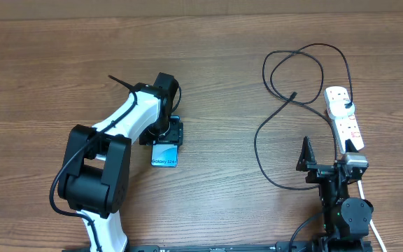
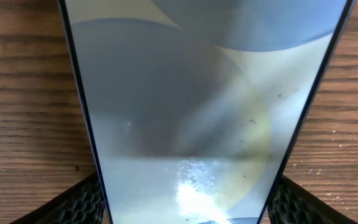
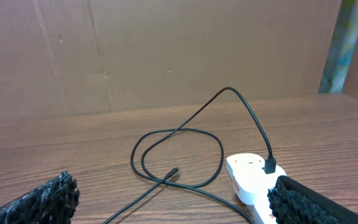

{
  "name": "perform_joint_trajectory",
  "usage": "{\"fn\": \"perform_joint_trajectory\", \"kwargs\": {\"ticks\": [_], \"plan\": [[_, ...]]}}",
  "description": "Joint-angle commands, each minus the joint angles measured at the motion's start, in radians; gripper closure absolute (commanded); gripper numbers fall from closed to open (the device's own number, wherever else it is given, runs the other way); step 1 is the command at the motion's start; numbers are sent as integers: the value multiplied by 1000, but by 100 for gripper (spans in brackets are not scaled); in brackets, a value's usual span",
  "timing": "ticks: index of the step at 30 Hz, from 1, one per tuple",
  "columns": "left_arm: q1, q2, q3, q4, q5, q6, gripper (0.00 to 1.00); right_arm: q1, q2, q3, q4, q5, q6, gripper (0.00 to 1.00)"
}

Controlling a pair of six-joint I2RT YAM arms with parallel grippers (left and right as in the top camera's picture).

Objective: Plug charger to phone and switch on socket
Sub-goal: 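Move the left gripper over the phone and grasp it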

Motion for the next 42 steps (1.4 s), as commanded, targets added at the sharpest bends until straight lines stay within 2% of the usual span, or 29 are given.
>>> {"fn": "perform_joint_trajectory", "kwargs": {"ticks": [1,2,7,12,17,24,29,36,40,42], "plan": [[0,65,-11,16,-55,-3,27,-8,-10,-10,4,5,-2,0],[0,65,-11,17,-55,-3,26,-8,-10,-10,4,5,-2,0],[0,65,-11,32,-68,-3,3,-8,-10,-10,4,5,-2,0],[0,65,-11,50,-77,-3,1,-8,-10,-10,3,5,-2,0],[0,65,-11,49,-75,-3,10,-8,-10,-10,4,5,-2,0],[0,65,-11,31,-72,-3,34,-8,-10,-10,3,5,-2,0],[0,65,-11,18,-69,-3,48,-8,-10,-10,4,5,-2,0],[0,64,-10,-8,-69,-2,53,-8,-10,-10,4,5,-2,0],[1,64,-9,-19,-65,-1,62,-8,-10,-10,3,5,-2,0],[1,64,-6,-27,-41,23,61,-8,-10,-10,3,5,-2,0]]}}
